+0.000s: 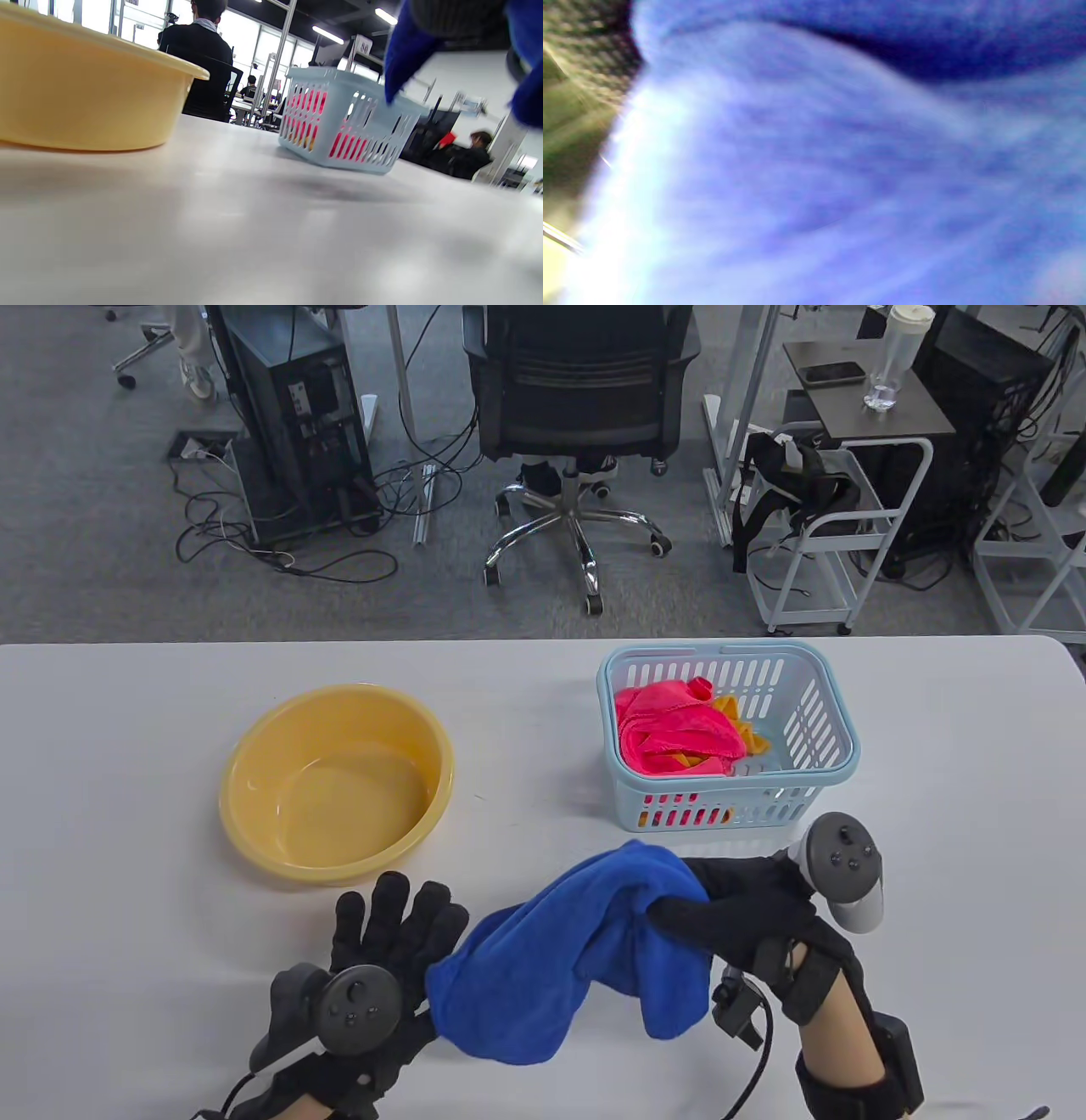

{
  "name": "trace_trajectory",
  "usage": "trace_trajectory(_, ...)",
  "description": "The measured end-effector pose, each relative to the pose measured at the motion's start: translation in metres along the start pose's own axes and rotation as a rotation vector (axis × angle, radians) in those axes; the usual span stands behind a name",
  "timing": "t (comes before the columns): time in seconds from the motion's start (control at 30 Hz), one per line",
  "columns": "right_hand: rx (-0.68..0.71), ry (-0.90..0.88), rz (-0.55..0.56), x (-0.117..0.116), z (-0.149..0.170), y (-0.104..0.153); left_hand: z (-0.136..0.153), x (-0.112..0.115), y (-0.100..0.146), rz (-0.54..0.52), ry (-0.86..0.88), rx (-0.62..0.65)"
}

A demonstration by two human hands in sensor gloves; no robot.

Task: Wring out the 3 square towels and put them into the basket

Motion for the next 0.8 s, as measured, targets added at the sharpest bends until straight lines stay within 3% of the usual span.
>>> trace_trajectory(0.1, 0.042, -0.096, 0.108, 0.025, -0.012, -0.007, 0.002, 0.009, -0.004, 0.028, 0.030, 0.003)
trace_trajectory(0.27, -0.006, 0.173, 0.409, 0.071, -0.028, -0.022, 0.003, 0.016, -0.007, 0.079, 0.018, -0.005)
trace_trajectory(0.43, -0.075, 0.296, 0.540, 0.103, -0.024, -0.042, 0.006, 0.019, -0.007, 0.096, 0.028, -0.017)
trace_trajectory(0.53, -0.167, 0.400, 0.576, 0.121, -0.005, -0.047, 0.007, 0.019, -0.007, 0.097, 0.027, -0.018)
trace_trajectory(0.63, -0.376, 0.514, 0.450, 0.123, 0.027, -0.051, 0.008, 0.018, -0.007, 0.101, 0.027, -0.020)
trace_trajectory(0.67, -0.568, 0.677, 0.286, 0.119, 0.043, -0.050, 0.008, 0.019, -0.008, 0.105, 0.029, -0.022)
trace_trajectory(0.7, -0.806, 0.947, 0.069, 0.113, 0.059, -0.044, 0.010, 0.019, -0.008, 0.111, 0.029, -0.028)
trace_trajectory(0.77, -0.925, 1.278, -0.184, 0.101, 0.072, -0.040, 0.012, 0.018, -0.007, 0.116, 0.031, -0.036)
trace_trajectory(0.8, -0.883, 1.327, -0.220, 0.096, 0.073, -0.041, 0.013, 0.017, -0.006, 0.113, 0.033, -0.038)
Point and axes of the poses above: the tracker on the back of each hand, its own z axis roughly to the little-finger side, its own y axis roughly from the fingertips to the wrist, x = y × z, the point moved 5 cm from there along -y, roughly from the wrist to the fingertips, and after that the axes turned 13 degrees about x, right-handed, at the moved point
